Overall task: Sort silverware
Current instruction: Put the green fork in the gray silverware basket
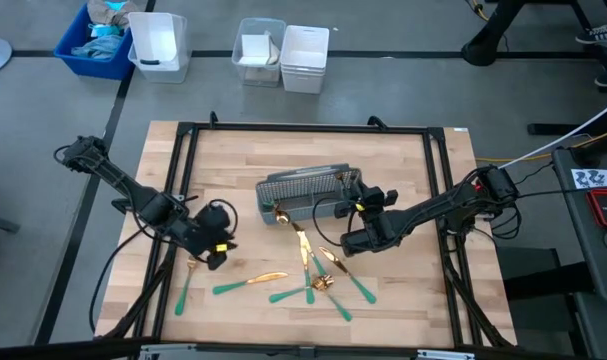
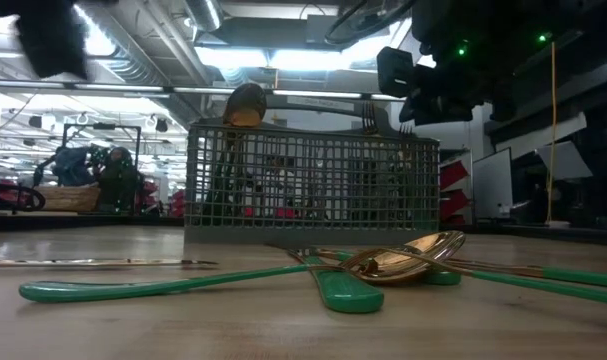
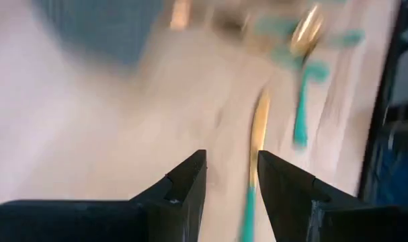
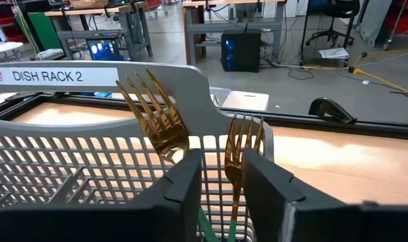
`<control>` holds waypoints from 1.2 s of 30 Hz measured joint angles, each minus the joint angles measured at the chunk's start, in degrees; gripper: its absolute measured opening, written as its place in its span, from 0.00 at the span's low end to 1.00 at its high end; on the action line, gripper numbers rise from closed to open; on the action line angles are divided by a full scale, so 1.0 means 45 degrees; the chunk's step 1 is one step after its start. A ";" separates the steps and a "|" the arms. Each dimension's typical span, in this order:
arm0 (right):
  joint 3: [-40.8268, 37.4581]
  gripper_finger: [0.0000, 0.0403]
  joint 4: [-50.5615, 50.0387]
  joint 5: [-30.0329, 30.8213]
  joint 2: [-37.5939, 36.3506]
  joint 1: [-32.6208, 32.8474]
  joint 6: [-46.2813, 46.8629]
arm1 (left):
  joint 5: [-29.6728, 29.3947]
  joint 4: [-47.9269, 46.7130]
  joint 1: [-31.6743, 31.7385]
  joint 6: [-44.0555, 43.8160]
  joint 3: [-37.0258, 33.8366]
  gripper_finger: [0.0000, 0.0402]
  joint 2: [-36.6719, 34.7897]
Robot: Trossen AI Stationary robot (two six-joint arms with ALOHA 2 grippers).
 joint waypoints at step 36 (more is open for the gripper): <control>0.1930 0.29 -0.0031 0.0491 0.0010 0.0024 -0.3724 | 0.7604 -0.3772 -0.1645 -0.9190 -0.0010 0.32 0.4954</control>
